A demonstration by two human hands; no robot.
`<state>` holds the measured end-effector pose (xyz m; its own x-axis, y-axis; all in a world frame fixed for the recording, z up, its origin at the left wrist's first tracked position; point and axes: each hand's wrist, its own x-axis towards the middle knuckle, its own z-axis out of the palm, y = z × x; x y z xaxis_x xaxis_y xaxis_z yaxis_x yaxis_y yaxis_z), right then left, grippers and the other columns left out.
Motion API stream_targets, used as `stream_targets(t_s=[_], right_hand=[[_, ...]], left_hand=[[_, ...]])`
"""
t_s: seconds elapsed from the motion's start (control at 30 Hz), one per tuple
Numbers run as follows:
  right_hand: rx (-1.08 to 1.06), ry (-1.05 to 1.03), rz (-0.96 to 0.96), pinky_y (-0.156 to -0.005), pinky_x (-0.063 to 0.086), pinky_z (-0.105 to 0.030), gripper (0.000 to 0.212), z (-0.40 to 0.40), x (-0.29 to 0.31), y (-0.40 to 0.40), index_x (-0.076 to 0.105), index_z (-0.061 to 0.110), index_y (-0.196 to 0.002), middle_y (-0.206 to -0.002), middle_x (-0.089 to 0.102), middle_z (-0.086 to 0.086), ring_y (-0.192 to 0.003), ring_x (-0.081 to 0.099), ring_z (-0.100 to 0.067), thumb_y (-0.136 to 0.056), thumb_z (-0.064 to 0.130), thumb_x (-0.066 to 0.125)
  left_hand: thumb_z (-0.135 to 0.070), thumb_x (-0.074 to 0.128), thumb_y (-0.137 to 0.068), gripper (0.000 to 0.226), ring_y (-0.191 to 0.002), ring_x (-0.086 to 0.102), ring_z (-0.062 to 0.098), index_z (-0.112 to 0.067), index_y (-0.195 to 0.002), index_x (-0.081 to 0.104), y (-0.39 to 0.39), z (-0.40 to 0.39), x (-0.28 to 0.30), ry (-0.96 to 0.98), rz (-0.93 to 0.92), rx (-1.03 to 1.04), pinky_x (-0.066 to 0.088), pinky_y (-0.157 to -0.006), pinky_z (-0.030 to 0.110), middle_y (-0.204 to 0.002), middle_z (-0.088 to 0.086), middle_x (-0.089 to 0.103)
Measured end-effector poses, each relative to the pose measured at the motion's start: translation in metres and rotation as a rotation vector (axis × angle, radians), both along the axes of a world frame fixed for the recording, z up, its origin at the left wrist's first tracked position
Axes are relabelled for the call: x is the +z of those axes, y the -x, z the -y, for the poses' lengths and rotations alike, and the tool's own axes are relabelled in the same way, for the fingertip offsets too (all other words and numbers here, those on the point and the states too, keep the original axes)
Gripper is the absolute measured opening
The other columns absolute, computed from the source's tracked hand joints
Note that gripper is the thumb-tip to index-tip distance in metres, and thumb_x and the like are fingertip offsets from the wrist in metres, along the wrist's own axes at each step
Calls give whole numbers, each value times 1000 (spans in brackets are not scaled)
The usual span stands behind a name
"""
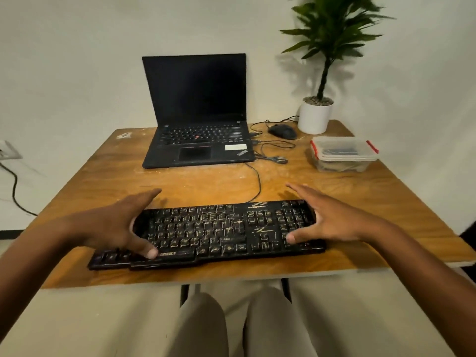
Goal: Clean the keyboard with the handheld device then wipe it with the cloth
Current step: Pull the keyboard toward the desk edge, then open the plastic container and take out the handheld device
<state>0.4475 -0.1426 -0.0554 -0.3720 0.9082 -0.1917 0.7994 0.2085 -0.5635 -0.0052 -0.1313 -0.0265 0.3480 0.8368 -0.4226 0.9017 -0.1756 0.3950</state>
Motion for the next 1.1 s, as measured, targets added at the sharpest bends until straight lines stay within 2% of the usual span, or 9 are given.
stream_targets(t_s=[0.1,0.3,0.4,0.53,0.63,0.7,0.8,0.9,1.1], right_hand=[[-43,-133,25,-126,16,-52,120,-10,5,-12,1,53,-157,-170,2,14,-156,-2,-10,-63,89,66],[-165,-282,58,-125,20,-53,119,-43,13,-51,2,42,-161,-171,4,10,-157,9,-16,-67,94,55],[-275,-296,22,-122,28,-52,110,-64,21,-74,12,41,-161,-170,16,6,-154,21,-20,-73,84,62],[-344,-406,-29,-109,44,-41,88,-91,30,-110,36,36,-153,-154,48,2,-135,50,-22,-79,68,72],[-449,-439,-74,-101,44,-33,76,-106,34,-135,44,24,-151,-151,51,-3,-132,52,-25,-86,49,76],[-537,-416,-81,-101,45,-36,74,-121,30,-158,45,22,-151,-152,51,-5,-132,54,-26,-89,47,75],[-631,-378,-110,-100,50,-39,60,-138,21,-182,56,18,-143,-137,63,-8,-119,61,-26,-92,43,73],[-691,-323,-120,-97,54,-42,45,-152,11,-194,66,15,-130,-128,67,-9,-110,65,-27,-93,39,72],[-776,-280,-229,-81,64,-42,31,-166,-3,-201,73,11,-120,-125,67,-7,-102,67,-27,-94,27,74]], left_hand=[[-77,76,-67,131,-156,9,17,-41,-161,-7,-54,-20,13,-138,4,-89,19,-122,40,-171,-7,1],[-83,63,-70,118,-153,23,20,-28,-163,17,-173,-77,27,-328,103,-206,28,-123,44,-168,0,23],[-66,66,-83,97,-145,38,22,-20,-159,30,-229,-104,30,-399,175,-203,35,-117,39,-161,4,38],[-57,65,-92,70,-117,61,21,-14,-146,51,-293,-136,28,-452,259,-158,51,-99,37,-137,7,61],[-49,67,-95,57,-97,70,21,-10,-136,58,-325,-152,25,-376,345,-45,59,-89,42,-119,3,64],[-43,69,-95,48,-89,73,24,-7,-126,65,-347,-168,17,-301,401,48,63,-82,45,-115,6,68],[-36,73,-94,37,-75,76,25,-3,-109,69,-370,-189,3,-179,491,203,65,-71,48,-101,14,74],[-27,73,-95,33,-69,75,31,0,-110,61,-386,-200,-6,-35,596,347,65,-70,50,-91,20,74],[-12,73,-94,29,-60,70,24,2,-112,56,-404,-208,-11,65,685,458,62,-60,34,-95,22,73]])
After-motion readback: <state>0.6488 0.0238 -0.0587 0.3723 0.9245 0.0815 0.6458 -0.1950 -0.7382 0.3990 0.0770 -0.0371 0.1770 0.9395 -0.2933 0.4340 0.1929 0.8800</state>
